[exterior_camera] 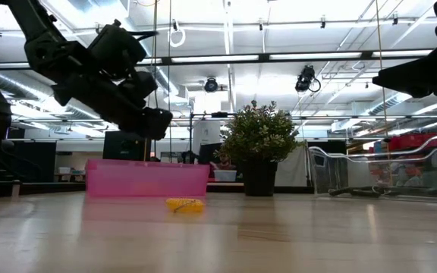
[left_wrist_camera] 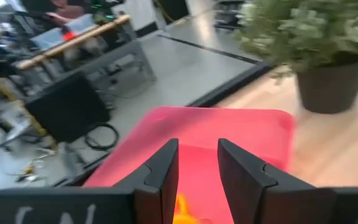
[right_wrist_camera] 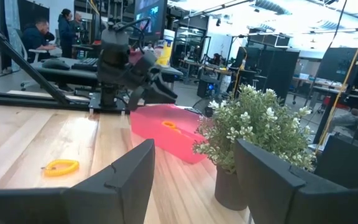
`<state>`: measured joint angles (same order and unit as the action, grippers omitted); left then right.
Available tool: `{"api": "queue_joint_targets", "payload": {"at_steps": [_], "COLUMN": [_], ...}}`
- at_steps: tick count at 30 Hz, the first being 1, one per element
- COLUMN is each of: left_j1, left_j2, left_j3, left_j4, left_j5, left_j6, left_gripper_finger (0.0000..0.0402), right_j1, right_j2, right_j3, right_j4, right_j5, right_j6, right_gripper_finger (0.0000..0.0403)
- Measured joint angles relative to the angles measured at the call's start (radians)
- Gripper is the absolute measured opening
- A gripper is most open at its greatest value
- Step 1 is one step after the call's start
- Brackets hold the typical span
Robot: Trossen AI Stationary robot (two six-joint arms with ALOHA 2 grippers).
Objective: Sort spring keychains
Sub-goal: Put the yellow spring keychain into the pink bin
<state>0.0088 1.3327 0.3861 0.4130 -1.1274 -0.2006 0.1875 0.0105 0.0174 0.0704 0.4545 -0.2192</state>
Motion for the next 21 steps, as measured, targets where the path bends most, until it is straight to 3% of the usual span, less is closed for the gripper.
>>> {"api": "queue_joint_targets", "payload": {"at_steps": [6, 9, 16, 18, 21], "left_j1": [0.009, 0.023, 0.054, 0.033, -0.036], "left_j2": [0.000, 0.000, 0.022, 0.039, 0.068], "left_j3": [0.021, 0.067, 0.333, 0.402, 0.471], "left_j4": [-0.001, -0.046, -0.601, -0.722, -0.796], "left_j5": [0.148, 0.309, 0.893, 0.973, 0.971], "left_j6": [0.029, 0.022, -0.108, -0.132, -0.143], "left_gripper_finger": [0.0115, 0.0115, 0.0115, 0.0115, 0.0115], "right_j1": [0.000, 0.000, 0.000, 0.000, 0.000], "right_j2": [0.000, 0.000, 0.000, 0.000, 0.000], "right_j3": [0.000, 0.000, 0.000, 0.000, 0.000], "right_j4": [0.000, 0.000, -0.001, 0.000, 0.000], "right_j5": [0.000, 0.000, 0.000, 0.000, 0.000], "right_j6": [0.000, 0.000, 0.000, 0.000, 0.000], "right_gripper_finger": [0.0222, 0.0222, 0.0222, 0.0222, 0.0222]}}
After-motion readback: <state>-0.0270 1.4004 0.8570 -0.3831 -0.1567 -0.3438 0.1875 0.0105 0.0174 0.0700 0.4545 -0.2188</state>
